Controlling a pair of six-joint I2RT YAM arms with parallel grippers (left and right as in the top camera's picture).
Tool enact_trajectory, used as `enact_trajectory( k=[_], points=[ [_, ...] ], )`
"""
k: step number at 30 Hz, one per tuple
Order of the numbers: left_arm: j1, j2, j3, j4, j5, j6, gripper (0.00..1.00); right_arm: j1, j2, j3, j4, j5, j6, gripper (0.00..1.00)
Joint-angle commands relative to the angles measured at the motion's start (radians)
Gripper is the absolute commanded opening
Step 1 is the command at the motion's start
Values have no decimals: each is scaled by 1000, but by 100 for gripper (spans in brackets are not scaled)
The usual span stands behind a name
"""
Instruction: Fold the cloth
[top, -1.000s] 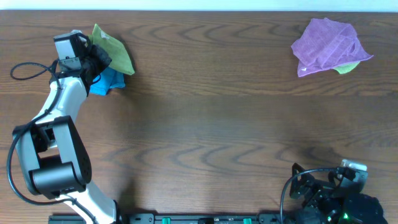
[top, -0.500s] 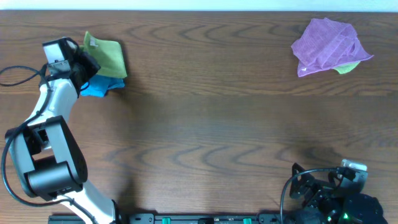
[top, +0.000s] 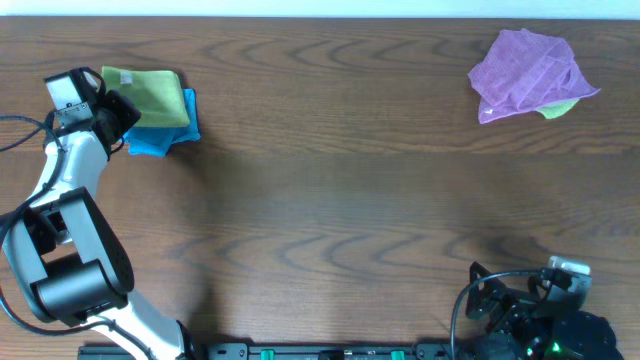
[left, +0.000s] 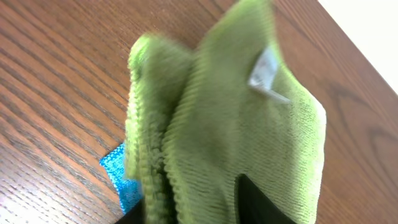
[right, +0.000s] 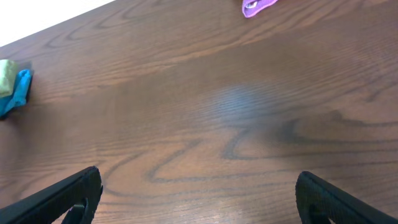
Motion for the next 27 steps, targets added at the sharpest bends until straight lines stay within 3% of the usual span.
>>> enact_trajectory(
  k=[1, 4, 5, 15, 27],
  points=[
    [3, 7, 24, -5, -12, 0, 59, -7, -6, -2, 2, 6, 18, 99],
    [3, 7, 24, -10, -12, 0, 93, -7, -6, -2, 2, 6, 18, 99],
    [3, 6, 24, -12, -12, 0, 97, -7, -6, -2, 2, 6, 18, 99],
    [3, -59, 24, -61, -14, 1, 96, -7, -6, -2, 2, 6, 18, 99],
    [3, -290, 24, -339, -68, 0, 95, -7, -6, -2, 2, 6, 18, 99]
  ],
)
